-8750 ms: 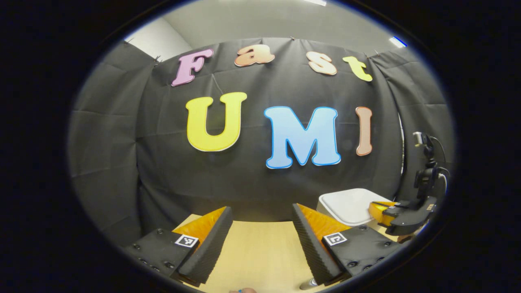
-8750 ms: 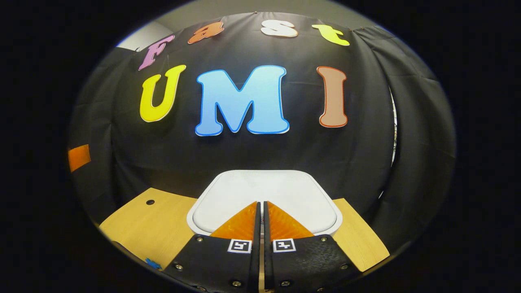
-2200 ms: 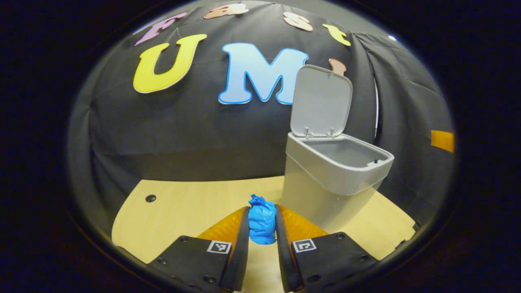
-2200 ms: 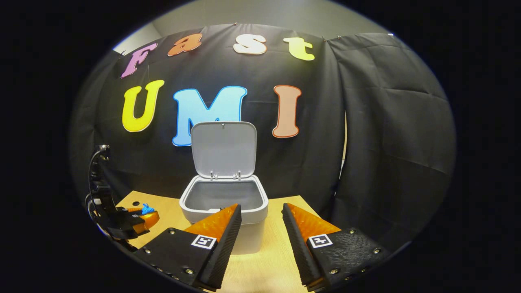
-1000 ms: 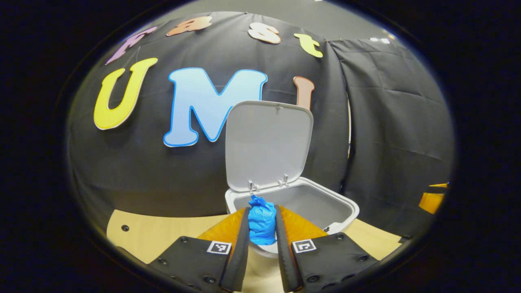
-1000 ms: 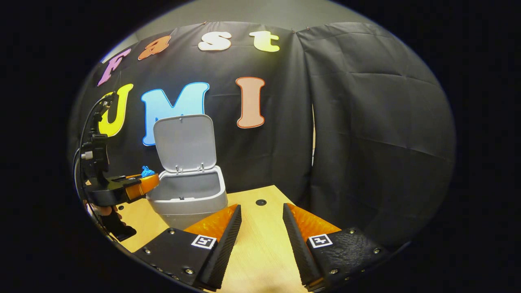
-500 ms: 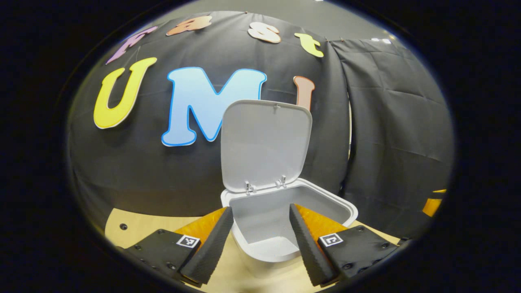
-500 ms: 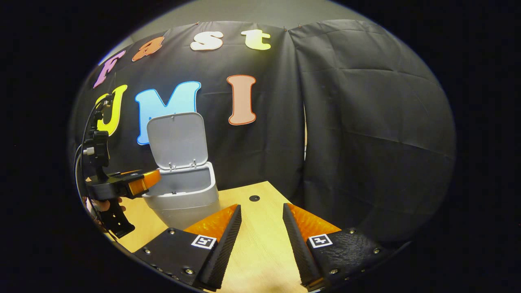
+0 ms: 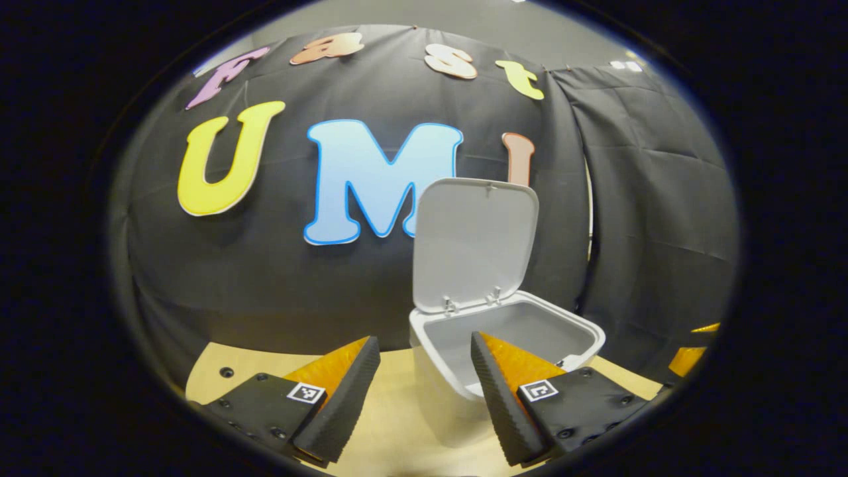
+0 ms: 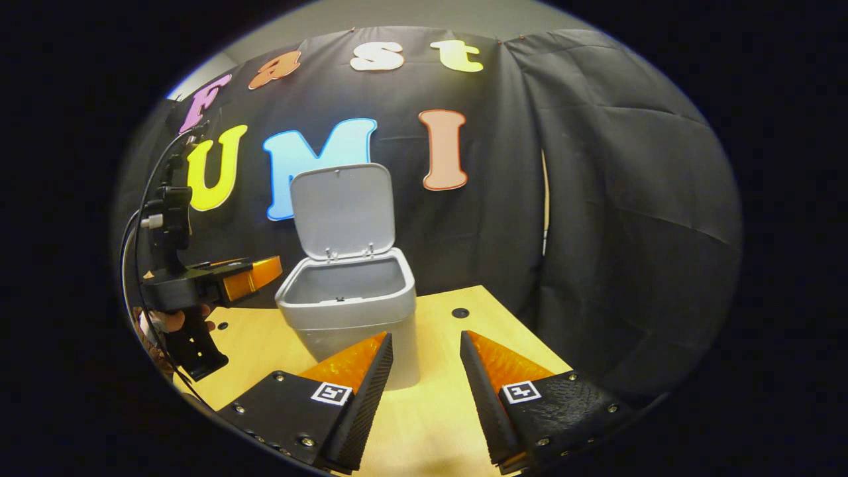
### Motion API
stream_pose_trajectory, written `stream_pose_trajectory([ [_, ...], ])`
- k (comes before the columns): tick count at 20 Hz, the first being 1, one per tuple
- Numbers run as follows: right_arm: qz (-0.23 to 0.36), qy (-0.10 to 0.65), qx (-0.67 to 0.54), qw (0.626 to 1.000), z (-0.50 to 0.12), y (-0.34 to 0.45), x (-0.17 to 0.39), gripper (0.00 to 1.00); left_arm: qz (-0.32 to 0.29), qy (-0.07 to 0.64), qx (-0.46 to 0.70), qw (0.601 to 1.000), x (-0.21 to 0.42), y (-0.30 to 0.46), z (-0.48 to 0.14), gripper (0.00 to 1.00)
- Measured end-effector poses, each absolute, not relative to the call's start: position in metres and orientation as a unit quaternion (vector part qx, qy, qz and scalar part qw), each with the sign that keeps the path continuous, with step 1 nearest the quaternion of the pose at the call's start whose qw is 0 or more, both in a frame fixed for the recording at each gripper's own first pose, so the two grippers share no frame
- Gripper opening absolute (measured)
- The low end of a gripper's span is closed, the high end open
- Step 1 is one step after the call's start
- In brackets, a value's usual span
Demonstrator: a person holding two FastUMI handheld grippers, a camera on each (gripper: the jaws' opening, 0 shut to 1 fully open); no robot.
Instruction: Press the lid of the desktop garbage bin to open it, pick up the crumpled paper on the desktop and throw it into the bin, then pick up the pop can on the desktop and drop it into the bin, and finally close the garbage bin lid.
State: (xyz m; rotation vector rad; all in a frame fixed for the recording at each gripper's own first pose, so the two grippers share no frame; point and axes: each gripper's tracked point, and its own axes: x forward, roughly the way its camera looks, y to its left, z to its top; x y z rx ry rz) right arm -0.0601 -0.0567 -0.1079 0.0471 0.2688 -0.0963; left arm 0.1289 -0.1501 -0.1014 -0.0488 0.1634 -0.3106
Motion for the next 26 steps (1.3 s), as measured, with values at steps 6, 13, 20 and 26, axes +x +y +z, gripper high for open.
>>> stream_pose_trajectory([
  [6,0.041,0.176,0.006,0.984,-0.147,0.006,-0.054,0.68,-0.108,0.074,-0.024,0.991,0.113,-0.095,-0.094,0.91],
  [13,0.139,0.225,-0.031,0.964,-0.195,0.075,-0.058,0.75,-0.048,0.070,-0.029,0.996,0.087,-0.026,-0.088,0.89],
  [20,0.187,0.261,-0.054,0.946,-0.228,0.111,-0.060,0.94,0.001,0.072,-0.034,0.997,0.071,0.027,-0.081,0.93],
  [26,0.215,0.298,-0.069,0.928,-0.262,0.131,-0.058,0.98,0.027,0.072,-0.032,0.997,0.063,0.058,-0.081,0.90],
])
